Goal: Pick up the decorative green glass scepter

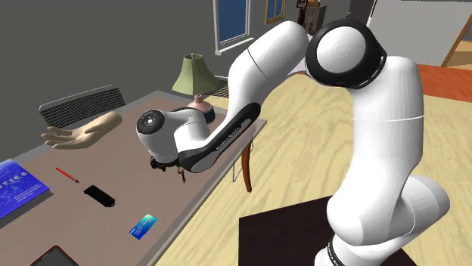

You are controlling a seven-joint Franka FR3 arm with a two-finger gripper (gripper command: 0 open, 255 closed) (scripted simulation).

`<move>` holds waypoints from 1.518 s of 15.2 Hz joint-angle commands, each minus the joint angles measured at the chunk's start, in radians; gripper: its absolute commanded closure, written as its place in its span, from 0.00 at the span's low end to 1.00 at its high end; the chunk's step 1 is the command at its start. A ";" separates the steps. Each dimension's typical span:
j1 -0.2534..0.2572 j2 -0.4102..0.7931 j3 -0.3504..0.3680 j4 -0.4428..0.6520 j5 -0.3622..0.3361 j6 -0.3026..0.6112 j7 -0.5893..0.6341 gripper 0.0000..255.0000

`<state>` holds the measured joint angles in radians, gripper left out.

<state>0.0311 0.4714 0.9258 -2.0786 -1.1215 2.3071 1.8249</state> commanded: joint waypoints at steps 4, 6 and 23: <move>0.037 0.051 -0.045 0.006 -0.068 0.012 0.052 0.00; 0.037 0.052 -0.045 0.007 -0.069 0.012 0.051 1.00; -0.023 -0.032 0.027 0.001 0.042 -0.010 -0.035 1.00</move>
<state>0.0130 0.4487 0.9438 -2.0791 -1.0936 2.3024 1.8001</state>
